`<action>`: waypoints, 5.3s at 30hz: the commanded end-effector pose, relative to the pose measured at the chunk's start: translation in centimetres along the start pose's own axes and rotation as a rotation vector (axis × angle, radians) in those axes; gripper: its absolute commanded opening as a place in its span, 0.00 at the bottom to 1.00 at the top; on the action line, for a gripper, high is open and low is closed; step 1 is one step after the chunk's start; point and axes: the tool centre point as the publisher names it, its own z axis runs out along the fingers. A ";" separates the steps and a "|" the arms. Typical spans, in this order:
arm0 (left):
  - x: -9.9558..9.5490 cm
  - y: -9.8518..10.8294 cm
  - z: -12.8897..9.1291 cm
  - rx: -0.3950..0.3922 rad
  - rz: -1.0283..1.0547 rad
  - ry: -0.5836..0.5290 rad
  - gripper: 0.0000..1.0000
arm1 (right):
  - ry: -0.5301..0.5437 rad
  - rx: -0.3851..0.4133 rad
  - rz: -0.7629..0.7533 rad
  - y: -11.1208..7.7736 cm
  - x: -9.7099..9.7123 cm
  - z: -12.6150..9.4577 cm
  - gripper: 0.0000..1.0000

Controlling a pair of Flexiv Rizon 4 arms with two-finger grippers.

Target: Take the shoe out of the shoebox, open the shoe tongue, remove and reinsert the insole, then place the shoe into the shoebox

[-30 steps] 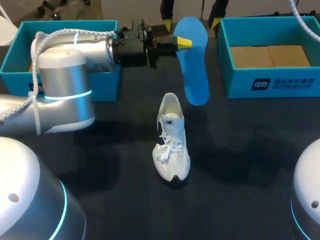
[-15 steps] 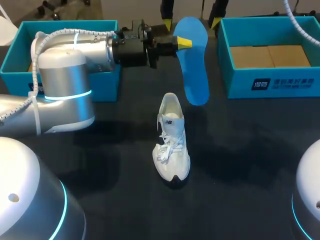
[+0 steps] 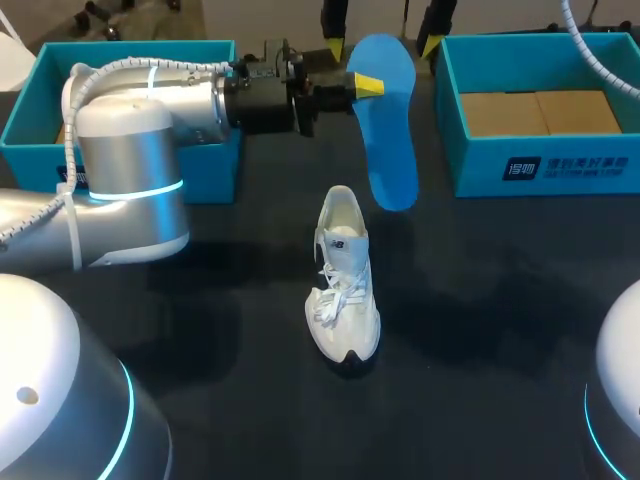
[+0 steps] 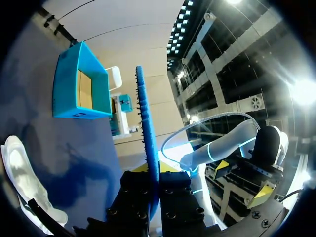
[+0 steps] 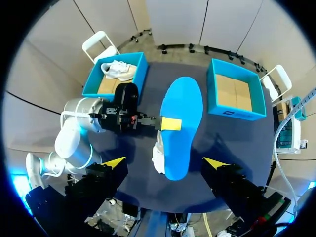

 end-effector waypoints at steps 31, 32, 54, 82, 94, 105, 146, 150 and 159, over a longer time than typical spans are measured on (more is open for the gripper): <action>-0.1 0.1 0.0 0.002 0.000 0.002 0.00 | 0.362 -0.042 -0.054 0.4 -6.4 -2.5 1.00; -0.1 0.1 0.0 0.002 0.000 0.002 0.00 | 0.380 -0.041 -0.060 0.5 -6.6 -2.6 1.00; -0.1 0.1 0.0 0.002 0.000 0.002 0.00 | 0.894 -0.121 -0.025 0.7 -9.4 -1.2 1.00; -0.1 0.1 0.0 0.002 0.000 0.002 0.00 | 0.951 -0.092 0.029 0.5 -12.6 0.0 1.00; -0.1 0.1 0.0 0.002 0.000 0.002 0.00 | 1.075 -0.063 0.072 0.2 -14.0 3.3 1.00; -0.1 0.1 0.0 0.002 0.000 0.002 0.00 | 1.162 -0.077 0.156 -0.7 -14.8 6.1 1.00; 0.6 -0.1 -1.6 -0.047 0.423 -0.042 0.00 | 1.257 -0.099 0.175 0.4 -13.5 7.3 1.00; 0.5 0.1 -1.8 -0.064 0.748 -0.050 0.00 | 1.257 -0.099 0.175 0.4 -13.5 7.3 1.00; 0.9 1.0 -1.7 -0.032 1.280 0.134 0.00 | 1.257 -0.099 0.175 0.4 -13.5 7.3 1.00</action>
